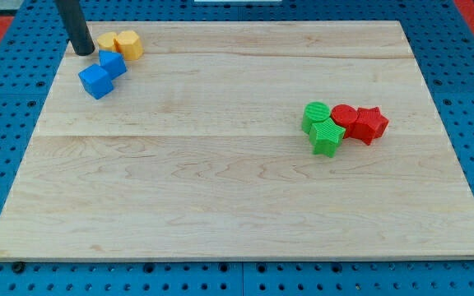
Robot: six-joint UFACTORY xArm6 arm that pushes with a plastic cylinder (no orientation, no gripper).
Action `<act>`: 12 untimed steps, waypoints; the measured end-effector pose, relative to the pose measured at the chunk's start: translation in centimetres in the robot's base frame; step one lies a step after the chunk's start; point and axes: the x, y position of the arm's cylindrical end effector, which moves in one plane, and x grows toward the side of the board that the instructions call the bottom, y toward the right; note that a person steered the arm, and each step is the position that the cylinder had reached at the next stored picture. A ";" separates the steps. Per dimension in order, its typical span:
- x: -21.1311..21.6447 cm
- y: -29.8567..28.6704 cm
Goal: Separate the blue triangle from the blue cube
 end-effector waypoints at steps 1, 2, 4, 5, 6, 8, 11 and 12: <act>-1.1 2.1; -0.6 9.8; 2.1 15.2; 8.8 15.1; 10.8 10.1; 10.8 5.1; 5.9 4.0; 5.6 4.0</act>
